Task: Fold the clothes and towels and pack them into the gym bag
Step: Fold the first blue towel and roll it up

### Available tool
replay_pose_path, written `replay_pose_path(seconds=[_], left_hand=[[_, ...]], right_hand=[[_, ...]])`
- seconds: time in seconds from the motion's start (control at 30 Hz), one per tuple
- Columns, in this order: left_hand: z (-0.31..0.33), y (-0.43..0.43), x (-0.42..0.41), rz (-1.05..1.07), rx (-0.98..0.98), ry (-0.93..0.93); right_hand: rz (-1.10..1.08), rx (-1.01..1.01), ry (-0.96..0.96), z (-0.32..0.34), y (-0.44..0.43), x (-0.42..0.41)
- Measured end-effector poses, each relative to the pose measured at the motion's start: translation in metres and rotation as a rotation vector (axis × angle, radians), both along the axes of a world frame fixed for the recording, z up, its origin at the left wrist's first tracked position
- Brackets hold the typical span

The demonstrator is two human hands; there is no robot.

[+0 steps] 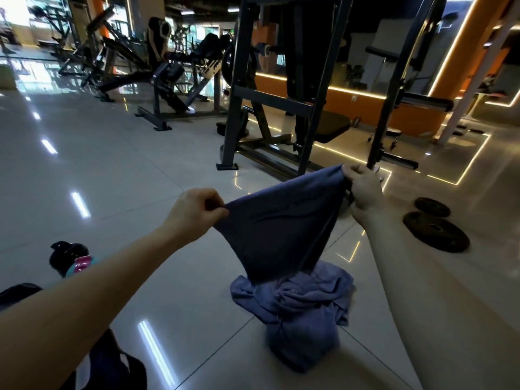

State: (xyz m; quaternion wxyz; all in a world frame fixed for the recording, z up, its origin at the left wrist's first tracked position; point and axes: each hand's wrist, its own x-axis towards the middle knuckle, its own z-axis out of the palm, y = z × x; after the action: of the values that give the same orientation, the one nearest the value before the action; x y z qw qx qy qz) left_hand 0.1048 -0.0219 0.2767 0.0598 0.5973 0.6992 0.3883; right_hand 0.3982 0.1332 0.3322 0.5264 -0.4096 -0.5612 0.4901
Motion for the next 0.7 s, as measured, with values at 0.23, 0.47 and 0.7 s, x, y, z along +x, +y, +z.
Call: replay_pose_path(seconds=[0.23, 0.47, 0.7], left_hand=[[0.012, -0.017, -0.037, 0.147, -0.222, -0.107], [0.000, -0.031, -0.073, 0.138, -0.283, -0.559], [0.000, -0.041, -0.087, 0.079, -0.223, -0.738]], right_hand=[[0.194, -0.046, -0.255, -0.026, -0.008, -0.016], [0.382, -0.178, -0.128, -0.039, -0.009, -0.015], [0.444, -0.228, 0.024, -0.049, -0.010, -0.014]])
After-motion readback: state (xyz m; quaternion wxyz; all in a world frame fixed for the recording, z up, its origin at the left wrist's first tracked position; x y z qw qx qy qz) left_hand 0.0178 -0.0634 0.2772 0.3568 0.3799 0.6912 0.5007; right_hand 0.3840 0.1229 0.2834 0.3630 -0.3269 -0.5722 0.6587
